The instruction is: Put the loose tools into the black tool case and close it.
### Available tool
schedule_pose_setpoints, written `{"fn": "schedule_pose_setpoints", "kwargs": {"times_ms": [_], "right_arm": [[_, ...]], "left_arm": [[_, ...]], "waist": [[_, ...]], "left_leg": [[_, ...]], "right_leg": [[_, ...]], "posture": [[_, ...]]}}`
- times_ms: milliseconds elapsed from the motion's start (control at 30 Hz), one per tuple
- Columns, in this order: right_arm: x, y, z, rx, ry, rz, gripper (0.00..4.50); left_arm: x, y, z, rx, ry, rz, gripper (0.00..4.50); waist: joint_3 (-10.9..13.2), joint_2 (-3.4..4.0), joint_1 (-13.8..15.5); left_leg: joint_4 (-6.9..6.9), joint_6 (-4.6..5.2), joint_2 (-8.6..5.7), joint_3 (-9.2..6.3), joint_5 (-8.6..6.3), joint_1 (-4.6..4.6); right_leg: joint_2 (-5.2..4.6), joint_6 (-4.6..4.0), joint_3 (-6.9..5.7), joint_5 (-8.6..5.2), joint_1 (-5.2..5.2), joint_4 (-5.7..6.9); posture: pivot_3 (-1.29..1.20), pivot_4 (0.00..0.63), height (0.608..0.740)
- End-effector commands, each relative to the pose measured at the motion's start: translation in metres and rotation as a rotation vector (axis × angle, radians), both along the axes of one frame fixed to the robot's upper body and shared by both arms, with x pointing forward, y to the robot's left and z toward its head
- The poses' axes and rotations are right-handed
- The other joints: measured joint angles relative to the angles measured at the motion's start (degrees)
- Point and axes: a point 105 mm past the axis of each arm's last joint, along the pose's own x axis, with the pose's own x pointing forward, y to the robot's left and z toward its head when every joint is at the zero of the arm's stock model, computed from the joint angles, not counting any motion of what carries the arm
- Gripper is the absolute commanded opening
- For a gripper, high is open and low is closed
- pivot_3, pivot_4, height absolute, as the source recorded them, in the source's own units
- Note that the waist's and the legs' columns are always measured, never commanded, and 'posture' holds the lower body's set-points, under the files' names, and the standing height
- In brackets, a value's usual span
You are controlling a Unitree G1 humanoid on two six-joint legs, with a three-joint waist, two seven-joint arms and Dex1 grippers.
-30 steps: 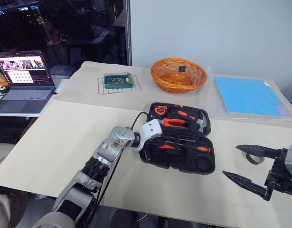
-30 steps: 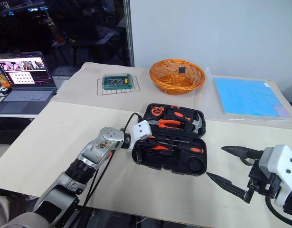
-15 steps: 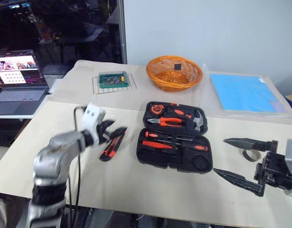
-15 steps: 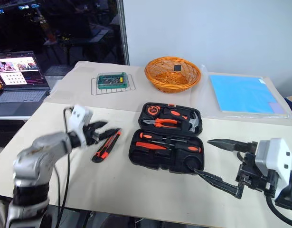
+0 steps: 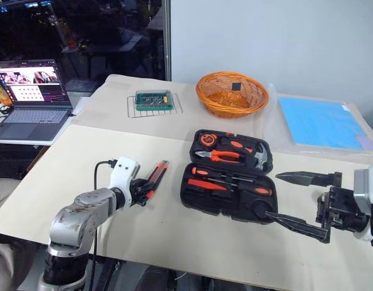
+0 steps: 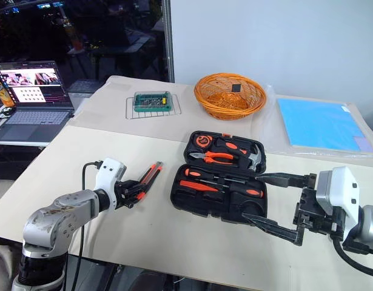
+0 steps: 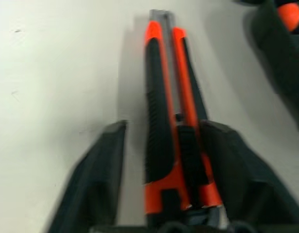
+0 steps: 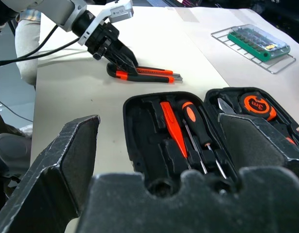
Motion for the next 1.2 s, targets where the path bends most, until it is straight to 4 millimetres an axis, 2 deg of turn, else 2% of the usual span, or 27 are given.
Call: {"fn": "schedule_pose_setpoints", "kwargs": {"times_ms": [33, 100, 133, 167, 333, 467, 567, 667, 767, 833, 900, 1033, 1067, 1100, 1200], "right_arm": [[-0.003, -0.001, 0.006, -0.026, -0.044, -0.006, 4.5], [-0.004, -0.002, 0.006, -0.025, -0.044, -0.014, 4.5], [-0.005, -0.002, 0.006, -0.025, -0.043, -0.017, 4.5], [-0.005, -0.002, 0.005, -0.024, -0.042, -0.02, 4.5], [-0.006, -0.002, 0.004, -0.021, -0.04, -0.031, 4.5], [-0.008, -0.002, 0.003, -0.021, -0.037, -0.037, 4.5], [-0.009, -0.002, 0.003, -0.022, -0.037, -0.043, 4.5], [-0.011, -0.003, 0.004, -0.024, -0.036, -0.048, 4.5], [-0.012, -0.004, 0.004, -0.026, -0.035, -0.055, 4.5], [-0.012, -0.006, 0.003, -0.025, -0.034, -0.069, 4.5], [-0.015, -0.008, 0.002, -0.024, -0.033, -0.089, 4.5], [-0.022, -0.013, 0.002, -0.032, -0.032, -0.13, 4.5], [-0.023, -0.015, 0.002, -0.034, -0.032, -0.138, 4.5], [-0.025, -0.018, 0.002, -0.037, -0.03, -0.154, 4.5], [-0.029, -0.024, 0.001, -0.044, -0.023, -0.186, 4.5]], "left_arm": [[0.01, 0.0, 0.022, -0.05, -0.107, -0.03, 0.7], [0.012, 0.002, 0.031, -0.065, -0.132, -0.037, 1.72], [0.012, 0.001, 0.033, -0.065, -0.134, -0.048, 2.0], [0.012, 0.0, 0.034, -0.061, -0.13, -0.058, 2.51], [0.014, -0.009, 0.032, -0.039, -0.109, -0.094, 4.39], [0.014, -0.014, 0.008, 0.051, -0.037, -0.103, 4.39], [0.02, -0.01, -0.006, 0.108, -0.018, -0.043, 4.39], [0.022, -0.013, -0.003, 0.1, -0.051, -0.05, 3.66], [0.023, -0.014, 0.003, 0.07, -0.088, -0.059, 2.45], [0.024, -0.019, 0.02, 0.022, -0.16, -0.116, 1.76], [0.019, -0.03, 0.042, -0.026, -0.229, -0.283, 1.76], [0.004, -0.054, 0.068, -0.013, -0.218, -0.642, 1.76], [0.002, -0.058, 0.071, 0.008, -0.223, -0.702, 1.76], [0.0, -0.071, 0.074, 0.023, -0.211, -0.798, 1.76], [-0.005, -0.097, 0.07, 0.102, -0.201, -1.002, 1.76]], "waist": [[0.0, 0.02, 0.0], [0.0, -0.01, 0.0], [0.0, -0.01, 0.0], [0.0, -0.01, 0.0], [0.0, -0.01, -0.1], [0.0, -0.01, -0.1], [0.0, -0.01, -0.1], [0.0, 0.01, -0.1], [0.0, 0.03, -0.1], [0.0, 0.02, -0.1], [0.0, 0.0, -0.1], [0.1, 0.06, 0.2], [0.1, 0.08, 0.3], [0.1, 0.14, 0.3], [0.1, 0.22, 0.5]], "left_leg": [[0.0, 0.03, 0.0, 0.0, -0.02, 0.0], [0.0, 0.05, 0.0, 0.0, -0.03, -0.06], [0.01, 0.04, 0.0, 0.0, -0.02, -0.08], [0.01, 0.03, 0.0, 0.0, -0.02, -0.1], [0.0, -0.02, 0.0, 0.01, 0.01, -0.11], [0.0, -0.02, 0.0, 0.01, 0.01, -0.14], [0.0, 0.02, -0.01, 0.01, -0.01, -0.13], [-0.01, 0.14, 0.0, 0.01, -0.08, -0.08], [-0.03, 0.3, 0.0, 0.01, -0.18, -0.09], [-0.02, 0.29, 0.0, 0.01, -0.18, -0.11], [-0.02, 0.0, 0.0, 0.01, 0.0, -0.15], [-0.05, -0.08, 0.0, 0.01, 0.03, -0.27], [-0.04, -0.11, 0.0, 0.01, 0.05, -0.3], [-0.03, -0.11, 0.0, 0.01, 0.05, -0.29], [-0.03, -0.03, -0.06, 0.01, 0.01, -0.26]], "right_leg": [[0.0, 0.01, 0.0, -0.01, 0.0, 0.0], [0.0, 0.03, 0.0, -0.02, -0.04, -0.01], [0.0, 0.03, 0.0, -0.01, -0.05, -0.01], [0.0, 0.03, 0.0, -0.01, -0.05, -0.03], [0.0, 0.04, -0.01, 0.0, -0.04, -0.1], [0.0, 0.05, -0.03, -0.01, -0.05, -0.11], [0.0, 0.14, -0.03, -0.06, -0.04, -0.1], [-0.02, 0.15, -0.02, -0.06, -0.02, -0.11], [-0.02, 0.14, -0.02, -0.06, -0.04, -0.09], [-0.02, 0.13, -0.02, -0.05, -0.05, -0.1], [-0.02, 0.07, -0.03, -0.02, -0.08, -0.11], [-0.02, 0.0, -0.07, -0.01, -0.17, -0.14], [-0.03, 0.03, -0.12, -0.04, -0.18, -0.15], [-0.03, -0.03, -0.13, -0.1, -0.16, -0.19], [-0.09, -0.03, -0.12, -0.19, -0.06, -0.3]], "posture": [[0.0, 0.15, 0.74], [0.0, 0.15, 0.74], [0.0, 0.15, 0.74], [0.0, 0.15, 0.74], [0.0, 0.15, 0.74], [0.0, 0.15, 0.74], [0.0, 0.15, 0.74], [0.0, 0.15, 0.74], [0.0, 0.15, 0.74], [0.0, 0.15, 0.74], [0.0, 0.15, 0.74], [0.0, 0.15, 0.74], [0.0, 0.15, 0.74], [0.0, 0.15, 0.74], [0.0, 0.15, 0.74]]}}
